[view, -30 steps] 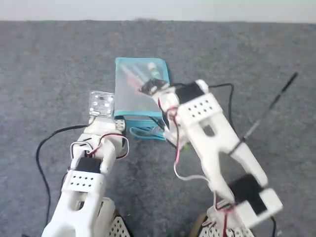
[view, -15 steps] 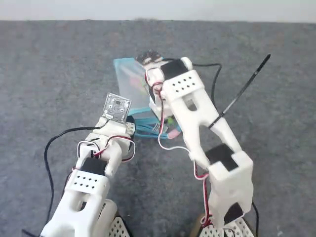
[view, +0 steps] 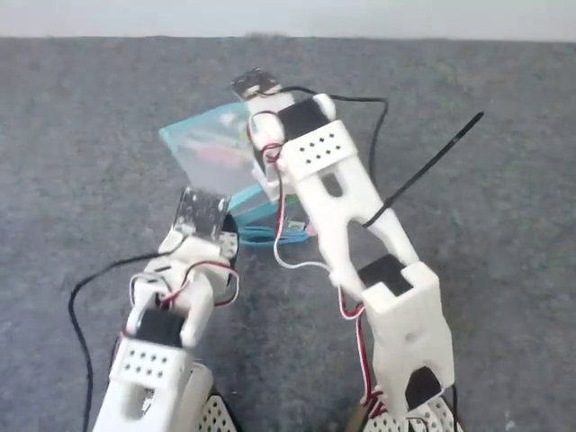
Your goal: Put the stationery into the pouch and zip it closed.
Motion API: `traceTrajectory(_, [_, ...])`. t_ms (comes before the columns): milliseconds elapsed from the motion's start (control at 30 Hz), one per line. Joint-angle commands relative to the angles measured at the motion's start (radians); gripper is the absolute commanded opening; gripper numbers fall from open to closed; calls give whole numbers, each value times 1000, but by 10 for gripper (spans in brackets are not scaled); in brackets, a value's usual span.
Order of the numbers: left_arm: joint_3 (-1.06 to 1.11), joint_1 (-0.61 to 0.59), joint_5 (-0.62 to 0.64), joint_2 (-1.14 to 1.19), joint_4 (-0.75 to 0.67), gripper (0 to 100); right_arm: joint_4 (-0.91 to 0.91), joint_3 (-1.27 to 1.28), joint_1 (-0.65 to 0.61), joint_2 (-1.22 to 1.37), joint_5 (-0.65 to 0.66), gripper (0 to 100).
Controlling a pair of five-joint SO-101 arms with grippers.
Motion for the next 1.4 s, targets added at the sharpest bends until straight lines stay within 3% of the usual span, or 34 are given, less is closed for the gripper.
traceTrajectory(0, [8,29,-14,-272,121,12,-1,-71,-77,-33,78,206])
traceTrajectory(200, [54,29,-14,-480,235,12,62,-72,-117,-117,140,213])
traceTrajectory(667, [54,23,-14,-485,239,12,84,-63,-16,-418,178,213])
traceTrajectory(867, [51,20,-11,-485,241,12,73,66,-16,-532,192,211])
traceTrajectory(1067, [44,-35,21,-485,215,12,-19,431,-15,-805,226,151])
traceTrajectory(1367, [25,-68,29,-485,210,12,-453,1281,-12,-1102,229,221])
